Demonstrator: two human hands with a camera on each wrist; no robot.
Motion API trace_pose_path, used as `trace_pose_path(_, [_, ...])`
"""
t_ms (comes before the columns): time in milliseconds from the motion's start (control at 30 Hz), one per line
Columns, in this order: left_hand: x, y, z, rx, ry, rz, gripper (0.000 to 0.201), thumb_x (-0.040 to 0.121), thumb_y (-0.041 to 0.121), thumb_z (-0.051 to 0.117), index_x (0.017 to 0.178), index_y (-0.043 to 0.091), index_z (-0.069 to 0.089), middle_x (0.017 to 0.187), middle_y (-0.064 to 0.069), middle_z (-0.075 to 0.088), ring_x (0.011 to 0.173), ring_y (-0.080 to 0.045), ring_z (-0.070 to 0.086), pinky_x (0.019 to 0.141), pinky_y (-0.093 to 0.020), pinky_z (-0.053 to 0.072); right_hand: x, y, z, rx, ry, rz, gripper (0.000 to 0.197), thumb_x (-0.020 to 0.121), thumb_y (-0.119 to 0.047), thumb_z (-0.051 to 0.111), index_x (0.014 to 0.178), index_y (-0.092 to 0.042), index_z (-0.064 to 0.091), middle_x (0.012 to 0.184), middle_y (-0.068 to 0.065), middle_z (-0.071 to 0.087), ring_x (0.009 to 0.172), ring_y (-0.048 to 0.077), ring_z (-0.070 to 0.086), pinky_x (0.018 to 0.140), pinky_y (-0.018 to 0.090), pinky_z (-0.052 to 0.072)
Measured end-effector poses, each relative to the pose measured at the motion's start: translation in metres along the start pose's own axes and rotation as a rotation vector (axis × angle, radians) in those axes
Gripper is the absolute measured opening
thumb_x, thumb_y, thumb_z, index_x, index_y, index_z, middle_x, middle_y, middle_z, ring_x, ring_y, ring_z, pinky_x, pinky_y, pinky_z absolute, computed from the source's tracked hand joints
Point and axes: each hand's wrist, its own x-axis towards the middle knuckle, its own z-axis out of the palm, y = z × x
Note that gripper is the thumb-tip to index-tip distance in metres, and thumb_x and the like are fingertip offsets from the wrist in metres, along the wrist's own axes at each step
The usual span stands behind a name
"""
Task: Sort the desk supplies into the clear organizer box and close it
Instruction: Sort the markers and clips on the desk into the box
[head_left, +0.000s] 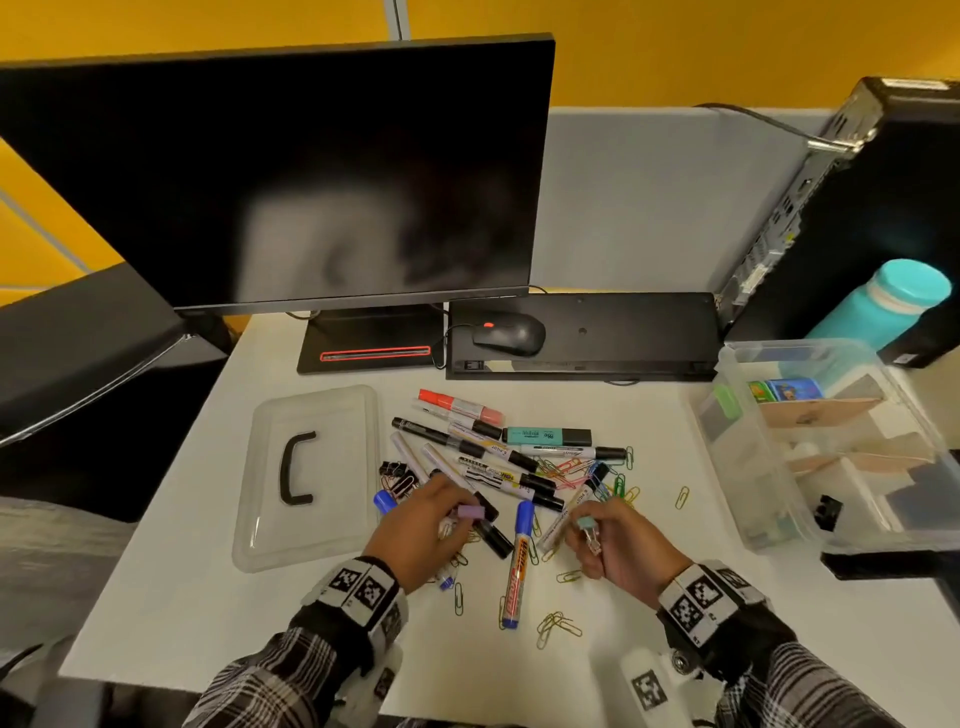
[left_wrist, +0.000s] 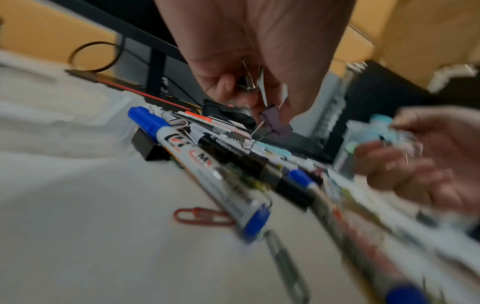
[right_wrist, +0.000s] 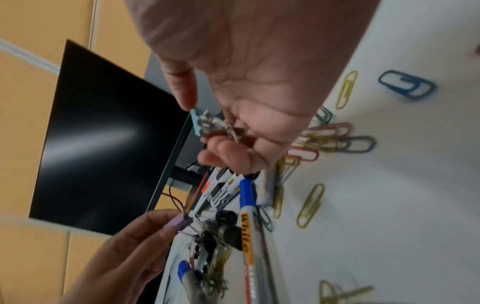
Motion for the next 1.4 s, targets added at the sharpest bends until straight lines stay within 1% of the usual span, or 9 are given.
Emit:
trace_pose_path(100, [0.006,0.001,-0.017,-0.247,0.129,-0.178,0.005,0.093,0.029,0.056,0.096,0.026,0.059,0.095,0.011,0.059,0.084,0.000,0.057,0.070,-0.009,0.042,0.002,-0.003,0.008,0.101,0.066,-0.029,0.024,0.091,-0.023,0.041,0.079,-0.006,0.053,0.070,0.015,0.056,0.050,0.018,0.044,0.046,0.025,0.035])
trace_pose_path(300, [0.007,-0.030,-0.049,-0.649,0.329,-0.495,0.017,0.097,0.023,0.049,0.105,0.015,0.062,0.090,0.002,0.066,0.069,-0.005,0.057,0.066,-0.019,0.043,0.023,0.004,0.035,-0.244,0.146,-0.011,0.024,0.098,-0.008,0.037,0.089,-0.004,0.059,0.072,0.009,0.056,0.052,0.014,0.047,0.044,0.022,0.035])
trace_pose_path(500, [-0.003,-0.048,-0.054,-0.992,0.384,-0.728,0.021,0.095,0.015,0.046,0.105,0.010,0.063,0.081,-0.001,0.058,0.064,-0.011,0.044,0.059,-0.024,0.033,0.039,0.007,0.077,-1.254,0.022,-0.193,0.024,0.101,-0.021,0.031,0.112,-0.020,0.053,0.082,-0.011,0.051,0.068,0.002,0.047,0.061,0.018,0.037])
trace_pose_path(600, [-0.009,-0.053,-0.051,-1.120,0.384,-0.807,0.020,0.092,0.010,0.043,0.099,0.007,0.062,0.078,-0.003,0.052,0.060,-0.011,0.043,0.057,-0.024,0.036,0.051,0.015,0.094,-1.699,-0.116,-0.309,0.026,0.099,-0.020,0.037,0.123,-0.024,0.045,0.112,0.000,0.056,0.094,0.020,0.057,0.074,0.034,0.049])
trace_pose_path(733, [-0.013,-0.058,-0.047,-1.255,0.382,-0.868,0.019,0.092,0.012,0.042,0.082,0.008,0.057,0.062,0.000,0.049,0.039,-0.006,0.044,0.038,-0.018,0.034,0.068,0.027,0.100,-1.949,-0.252,-0.279,0.040,0.094,-0.011,0.043,0.132,-0.023,0.037,0.115,0.012,0.052,0.102,0.032,0.054,0.064,0.036,0.041])
trace_pose_path(867, [-0.015,-0.056,-0.044,-1.170,0.288,-0.874,0.022,0.092,0.013,0.046,0.070,0.014,0.050,0.059,0.002,0.046,0.043,-0.008,0.042,0.043,-0.020,0.034,0.070,0.030,0.100,-1.994,-0.277,-0.282,0.038,0.095,-0.013,0.037,0.132,-0.019,0.036,0.116,0.015,0.052,0.103,0.034,0.052,0.066,0.039,0.042])
trace_pose_path(1000, [-0.011,-0.053,-0.041,-1.064,0.228,-0.840,0.022,0.094,0.011,0.044,0.073,0.014,0.050,0.062,0.000,0.046,0.051,-0.012,0.039,0.052,-0.025,0.029,0.062,0.021,0.096,-1.849,-0.179,-0.288,0.025,0.098,-0.025,0.033,0.116,-0.010,0.042,0.108,0.013,0.058,0.094,0.029,0.056,0.071,0.038,0.046])
trace_pose_path(1233, [0.003,-0.041,-0.034,-0.912,0.146,-0.738,0.020,0.095,0.016,0.048,0.075,0.011,0.048,0.071,-0.008,0.048,0.056,-0.014,0.042,0.051,-0.025,0.032,0.031,-0.002,0.063,-1.494,0.109,-0.418,0.011,0.097,-0.034,0.036,0.103,-0.025,0.041,0.068,-0.008,0.051,0.056,0.009,0.048,0.050,0.024,0.037])
trace_pose_path(1400, [0.025,-0.015,-0.027,-0.907,0.092,-0.658,0.022,0.094,0.017,0.048,0.072,0.012,0.048,0.066,-0.003,0.046,0.057,-0.014,0.041,0.051,-0.026,0.033,-0.015,-0.044,0.024,-1.195,0.438,-0.583,0.006,0.094,-0.031,0.041,0.100,-0.030,0.044,0.084,-0.006,0.062,0.071,0.011,0.061,0.063,0.034,0.053])
